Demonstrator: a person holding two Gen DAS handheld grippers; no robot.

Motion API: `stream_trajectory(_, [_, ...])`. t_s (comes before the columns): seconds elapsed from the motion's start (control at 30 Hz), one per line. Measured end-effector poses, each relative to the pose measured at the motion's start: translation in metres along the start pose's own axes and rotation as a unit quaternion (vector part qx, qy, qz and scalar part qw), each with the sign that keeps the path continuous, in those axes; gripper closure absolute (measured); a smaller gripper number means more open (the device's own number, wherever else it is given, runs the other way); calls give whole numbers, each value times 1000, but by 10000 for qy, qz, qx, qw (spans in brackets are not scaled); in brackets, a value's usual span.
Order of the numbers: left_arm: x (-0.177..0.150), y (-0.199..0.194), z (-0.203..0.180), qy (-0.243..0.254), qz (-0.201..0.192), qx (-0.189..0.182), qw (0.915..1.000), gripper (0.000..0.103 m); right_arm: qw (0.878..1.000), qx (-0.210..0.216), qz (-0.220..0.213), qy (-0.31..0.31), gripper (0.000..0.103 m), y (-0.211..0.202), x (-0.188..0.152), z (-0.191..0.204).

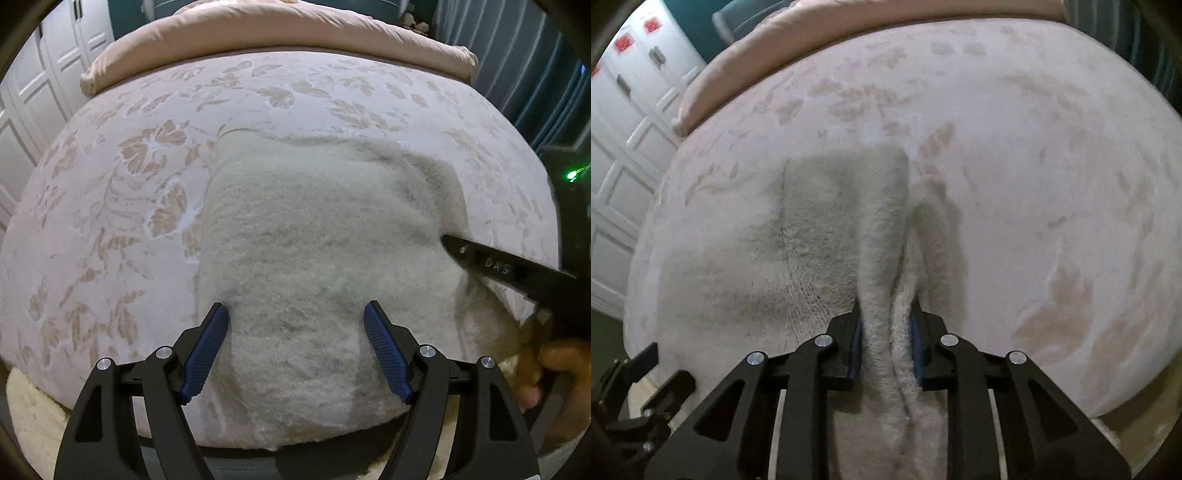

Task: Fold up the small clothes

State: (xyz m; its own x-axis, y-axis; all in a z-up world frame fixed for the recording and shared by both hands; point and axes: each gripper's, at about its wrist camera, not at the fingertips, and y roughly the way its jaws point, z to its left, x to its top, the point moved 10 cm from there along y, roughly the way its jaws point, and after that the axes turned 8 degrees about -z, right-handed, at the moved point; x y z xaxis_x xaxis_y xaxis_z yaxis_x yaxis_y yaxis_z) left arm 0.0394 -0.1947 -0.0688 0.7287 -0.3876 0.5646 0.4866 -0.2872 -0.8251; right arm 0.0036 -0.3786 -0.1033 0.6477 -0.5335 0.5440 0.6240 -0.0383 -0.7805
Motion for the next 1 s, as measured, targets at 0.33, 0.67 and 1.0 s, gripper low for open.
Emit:
stream_trajectory(0.33, [-2, 4, 3, 56, -24, 189, 9998, 25, 9986, 338, -373, -153, 81, -83, -10, 22])
stream_trajectory(0.67, [-4, 2, 2, 18, -8, 196, 9998, 23, 9982, 105, -329, -493, 80, -91, -34, 36])
stream_trajectory(1.0, [-8, -2, 13, -149, 80, 128, 9998, 23, 9988, 151, -276, 365, 48, -94, -49, 2])
